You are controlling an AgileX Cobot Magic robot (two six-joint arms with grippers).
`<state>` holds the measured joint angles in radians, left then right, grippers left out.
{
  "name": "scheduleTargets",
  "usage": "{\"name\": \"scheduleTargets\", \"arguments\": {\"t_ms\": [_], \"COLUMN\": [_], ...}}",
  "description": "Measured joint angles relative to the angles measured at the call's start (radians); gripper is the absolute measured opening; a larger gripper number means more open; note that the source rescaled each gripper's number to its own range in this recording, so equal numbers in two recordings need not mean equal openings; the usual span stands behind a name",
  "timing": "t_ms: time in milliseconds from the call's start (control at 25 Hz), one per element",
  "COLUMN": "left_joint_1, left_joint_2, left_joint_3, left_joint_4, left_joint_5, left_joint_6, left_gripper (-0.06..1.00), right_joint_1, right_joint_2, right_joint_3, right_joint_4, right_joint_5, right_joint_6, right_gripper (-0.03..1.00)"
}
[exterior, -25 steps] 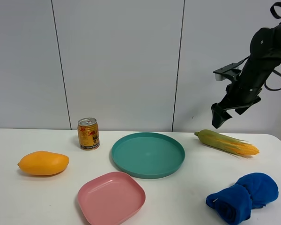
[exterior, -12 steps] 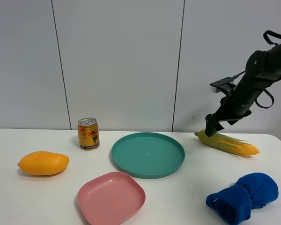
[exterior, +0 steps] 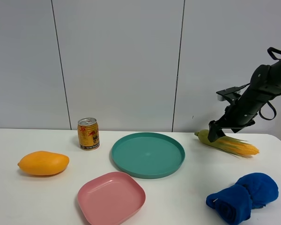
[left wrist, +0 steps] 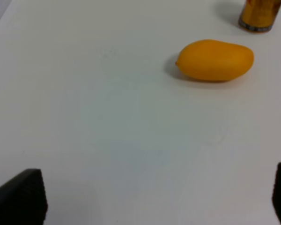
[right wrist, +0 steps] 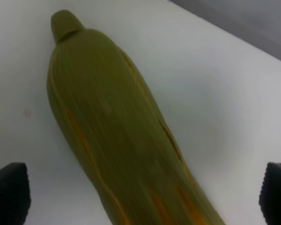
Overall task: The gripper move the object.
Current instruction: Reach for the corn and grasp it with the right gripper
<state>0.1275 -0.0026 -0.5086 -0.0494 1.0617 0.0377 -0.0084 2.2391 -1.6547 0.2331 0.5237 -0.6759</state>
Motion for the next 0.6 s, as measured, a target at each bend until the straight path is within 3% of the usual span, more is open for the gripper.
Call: {"name": "scheduleTargets", "arguments": {"t_ms": [240, 600], "left_joint_1": [0.0, 0.0], "left_joint_2": [0.0, 0.0], "left_joint_3": [0.0, 0.0], "left_joint_4": [0.0, 0.0], "left_joint_5": [0.0, 0.0], "left_joint_6": [0.0, 0.0], "left_gripper": [1.0, 1.0], "right_joint_1": [0.0, 0.004], "right_joint_2": [0.024, 0.069], "right_joint_3": [0.0, 0.0], "right_joint_4": [0.013, 0.042], "right_joint_5": [-0.025, -0.081], "right_joint_6": [-0.007, -0.007], "right_gripper": [0.88, 0.86]}}
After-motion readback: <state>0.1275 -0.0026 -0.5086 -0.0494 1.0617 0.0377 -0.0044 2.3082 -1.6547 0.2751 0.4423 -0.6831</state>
